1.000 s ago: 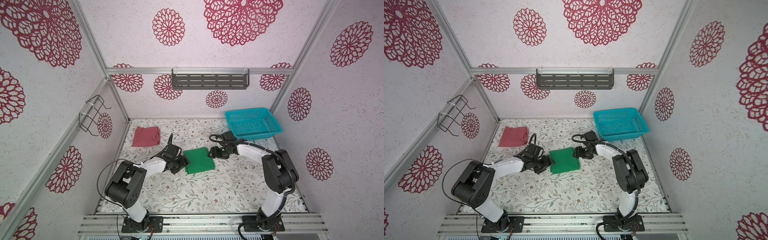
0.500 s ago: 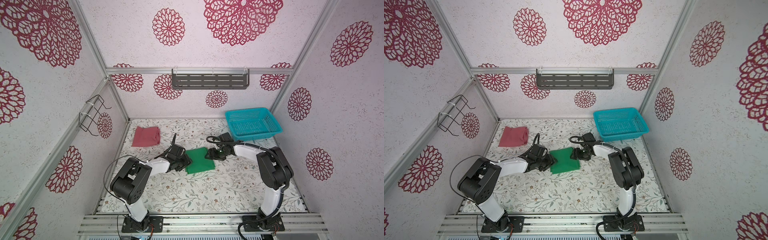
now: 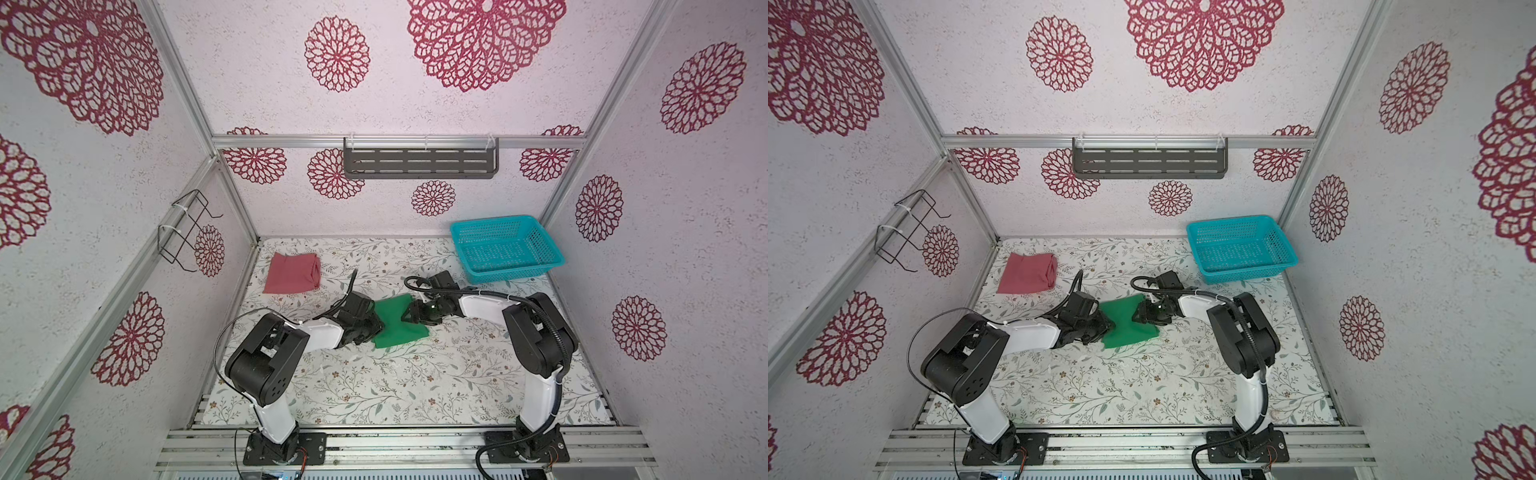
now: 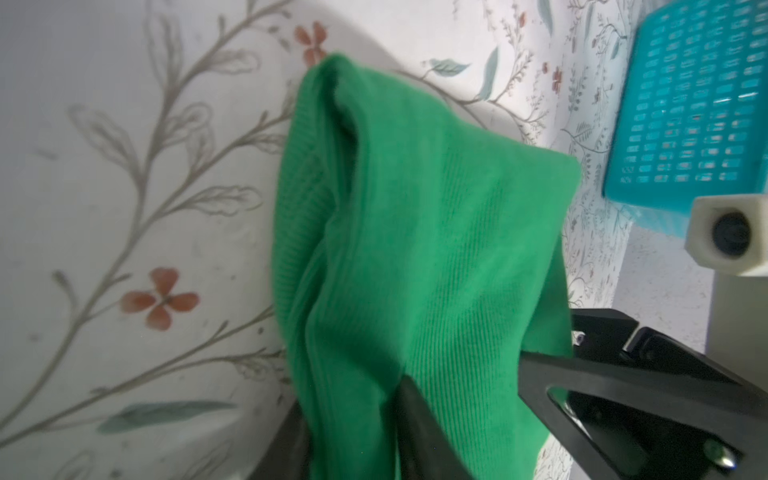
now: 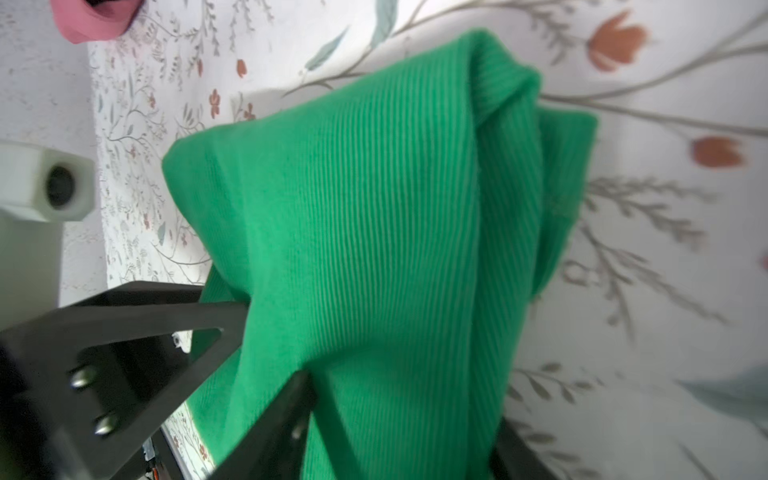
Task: Fold and stack the tank tops
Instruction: 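Grasp the folded green top's sides with both grippers and lift it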
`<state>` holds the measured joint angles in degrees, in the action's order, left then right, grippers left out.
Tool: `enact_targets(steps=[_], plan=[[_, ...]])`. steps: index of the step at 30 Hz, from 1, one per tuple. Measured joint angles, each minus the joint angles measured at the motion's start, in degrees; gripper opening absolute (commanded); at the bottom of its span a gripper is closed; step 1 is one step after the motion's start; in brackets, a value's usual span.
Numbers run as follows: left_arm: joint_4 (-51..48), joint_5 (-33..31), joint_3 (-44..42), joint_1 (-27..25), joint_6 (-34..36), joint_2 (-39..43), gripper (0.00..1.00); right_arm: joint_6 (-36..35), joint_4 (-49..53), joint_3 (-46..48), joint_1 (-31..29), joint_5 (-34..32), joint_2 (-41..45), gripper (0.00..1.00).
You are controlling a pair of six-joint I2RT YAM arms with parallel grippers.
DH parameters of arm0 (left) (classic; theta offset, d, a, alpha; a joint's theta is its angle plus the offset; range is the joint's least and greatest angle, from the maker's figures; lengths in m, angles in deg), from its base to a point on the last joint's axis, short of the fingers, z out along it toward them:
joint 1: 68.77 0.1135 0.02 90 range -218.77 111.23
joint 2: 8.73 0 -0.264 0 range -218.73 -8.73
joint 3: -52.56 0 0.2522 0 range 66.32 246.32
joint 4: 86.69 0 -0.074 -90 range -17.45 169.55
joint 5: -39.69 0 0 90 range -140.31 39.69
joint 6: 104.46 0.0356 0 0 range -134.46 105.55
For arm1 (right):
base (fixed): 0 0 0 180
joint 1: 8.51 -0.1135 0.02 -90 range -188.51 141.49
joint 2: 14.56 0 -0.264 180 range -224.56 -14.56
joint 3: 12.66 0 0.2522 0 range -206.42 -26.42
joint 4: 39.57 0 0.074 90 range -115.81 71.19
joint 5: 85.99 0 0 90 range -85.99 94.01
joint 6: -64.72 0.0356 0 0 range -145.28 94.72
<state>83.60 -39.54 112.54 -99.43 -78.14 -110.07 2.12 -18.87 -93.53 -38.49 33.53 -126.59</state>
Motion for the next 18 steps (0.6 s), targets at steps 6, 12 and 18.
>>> enact_targets(steps=[6,12,18], plan=[[0.39,0.44,0.28,0.02,-0.39,-0.74,0.00,3.82,-4.90,1.49,-0.22,2.14,-1.25,0.19],[-2.69,1.09,2.45,0.83,0.63,-1.05,0.00,5.77,-7.04,2.10,-0.26,2.73,-1.25,0.00],[-12.15,0.13,8.44,2.47,6.38,-0.74,0.00,7.21,-10.34,2.10,-0.61,3.10,-1.22,0.00]])
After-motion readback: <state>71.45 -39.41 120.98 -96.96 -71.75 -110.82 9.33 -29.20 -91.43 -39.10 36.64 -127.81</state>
